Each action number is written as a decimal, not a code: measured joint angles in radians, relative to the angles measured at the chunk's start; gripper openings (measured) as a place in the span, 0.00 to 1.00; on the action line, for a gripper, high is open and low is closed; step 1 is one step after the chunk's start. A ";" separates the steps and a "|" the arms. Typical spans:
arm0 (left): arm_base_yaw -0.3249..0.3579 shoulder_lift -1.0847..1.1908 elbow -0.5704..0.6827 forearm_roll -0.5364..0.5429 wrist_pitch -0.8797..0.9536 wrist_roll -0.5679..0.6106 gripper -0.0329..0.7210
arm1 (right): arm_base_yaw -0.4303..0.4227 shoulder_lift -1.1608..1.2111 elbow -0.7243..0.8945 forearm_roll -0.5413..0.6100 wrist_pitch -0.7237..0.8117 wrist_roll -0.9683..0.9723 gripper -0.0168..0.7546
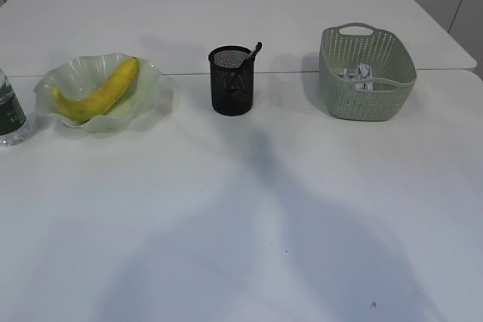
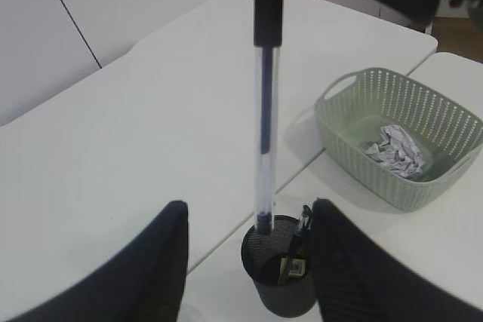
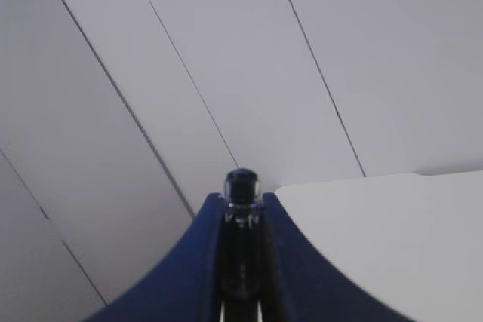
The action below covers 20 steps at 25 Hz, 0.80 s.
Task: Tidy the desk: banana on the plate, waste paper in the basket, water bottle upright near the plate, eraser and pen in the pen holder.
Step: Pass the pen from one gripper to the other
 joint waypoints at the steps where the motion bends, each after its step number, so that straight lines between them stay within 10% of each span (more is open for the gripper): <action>1: 0.000 0.000 0.000 0.000 -0.002 0.000 0.53 | 0.000 0.000 0.000 0.000 -0.007 -0.027 0.13; 10: 0.017 -0.029 0.000 0.058 -0.039 0.000 0.53 | 0.000 0.045 0.000 0.002 -0.046 -0.304 0.13; 20: 0.210 -0.042 0.000 0.073 -0.055 0.000 0.53 | -0.064 0.080 0.007 0.002 -0.091 -0.431 0.13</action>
